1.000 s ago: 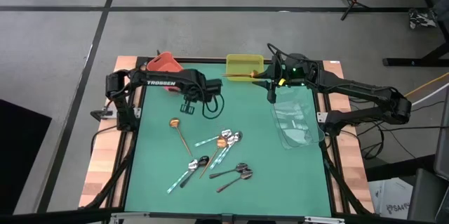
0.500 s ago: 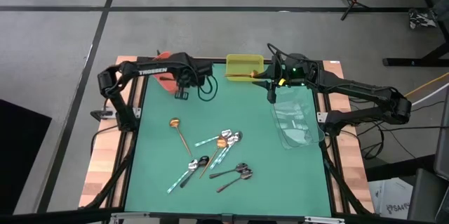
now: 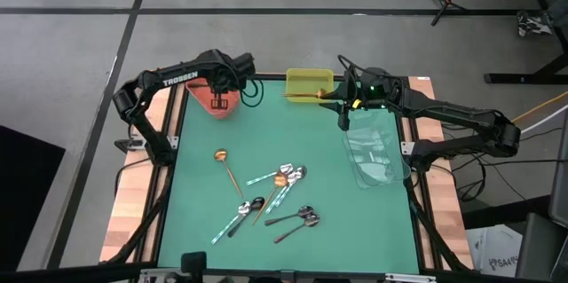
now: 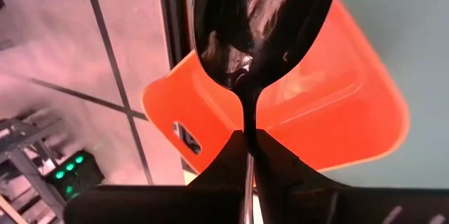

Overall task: Sort silverware by color (type)
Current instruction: Put the black spoon into the orange bin

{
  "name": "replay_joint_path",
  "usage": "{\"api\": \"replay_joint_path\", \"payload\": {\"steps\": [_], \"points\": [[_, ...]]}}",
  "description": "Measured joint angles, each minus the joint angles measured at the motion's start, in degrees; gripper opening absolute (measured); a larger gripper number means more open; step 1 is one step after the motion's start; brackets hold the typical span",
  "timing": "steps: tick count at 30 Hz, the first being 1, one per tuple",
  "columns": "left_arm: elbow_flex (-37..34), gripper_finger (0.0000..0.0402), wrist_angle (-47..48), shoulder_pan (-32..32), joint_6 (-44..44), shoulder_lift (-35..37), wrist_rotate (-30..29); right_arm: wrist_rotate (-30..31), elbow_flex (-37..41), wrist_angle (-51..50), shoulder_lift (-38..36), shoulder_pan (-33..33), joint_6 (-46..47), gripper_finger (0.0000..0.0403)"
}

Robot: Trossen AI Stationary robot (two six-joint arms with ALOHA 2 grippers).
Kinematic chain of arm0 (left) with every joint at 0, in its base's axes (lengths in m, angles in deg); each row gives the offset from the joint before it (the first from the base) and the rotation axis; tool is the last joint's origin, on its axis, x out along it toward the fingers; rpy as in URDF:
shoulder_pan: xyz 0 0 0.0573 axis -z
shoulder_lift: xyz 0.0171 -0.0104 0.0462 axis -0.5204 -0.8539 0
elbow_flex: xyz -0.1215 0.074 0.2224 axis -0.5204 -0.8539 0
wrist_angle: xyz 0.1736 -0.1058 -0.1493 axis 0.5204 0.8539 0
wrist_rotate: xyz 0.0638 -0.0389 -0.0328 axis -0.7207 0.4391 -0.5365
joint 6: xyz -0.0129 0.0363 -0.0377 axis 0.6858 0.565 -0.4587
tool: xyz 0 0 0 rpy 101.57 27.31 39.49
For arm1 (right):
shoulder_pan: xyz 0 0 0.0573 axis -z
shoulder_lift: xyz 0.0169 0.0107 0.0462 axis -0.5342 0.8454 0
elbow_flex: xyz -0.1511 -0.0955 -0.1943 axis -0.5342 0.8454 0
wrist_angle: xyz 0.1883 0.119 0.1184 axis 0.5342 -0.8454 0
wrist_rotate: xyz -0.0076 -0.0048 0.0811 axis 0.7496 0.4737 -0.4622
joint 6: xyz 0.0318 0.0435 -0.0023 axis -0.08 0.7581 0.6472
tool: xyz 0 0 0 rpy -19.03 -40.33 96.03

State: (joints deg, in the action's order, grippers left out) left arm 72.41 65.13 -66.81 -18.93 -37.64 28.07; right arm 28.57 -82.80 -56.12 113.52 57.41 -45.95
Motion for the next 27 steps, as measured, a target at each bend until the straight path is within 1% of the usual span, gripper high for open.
{"api": "replay_joint_path", "payload": {"steps": [6,12,17,27], "points": [[0.0,0.0005,-0.1,-3.2,2.3,0.0,0.0,0.0,0.0,0.0,0.0,0.0,0.0,0.0097],[0.0,0.0005,-0.8,-5.6,2.4,0.0,0.1,0.0,0.0,0.0,0.0,0.0,0.0,0.0097],[0.0,0.0005,-2.0,-7.2,2.4,0.0,2.9,0.0,0.0,0.0,0.0,0.0,0.0,0.0097],[0.0,0.0005,-3.2,-9.6,5.3,0.0,3.2,0.0,0.0,0.0,0.0,0.0,0.0,0.0097]]}}
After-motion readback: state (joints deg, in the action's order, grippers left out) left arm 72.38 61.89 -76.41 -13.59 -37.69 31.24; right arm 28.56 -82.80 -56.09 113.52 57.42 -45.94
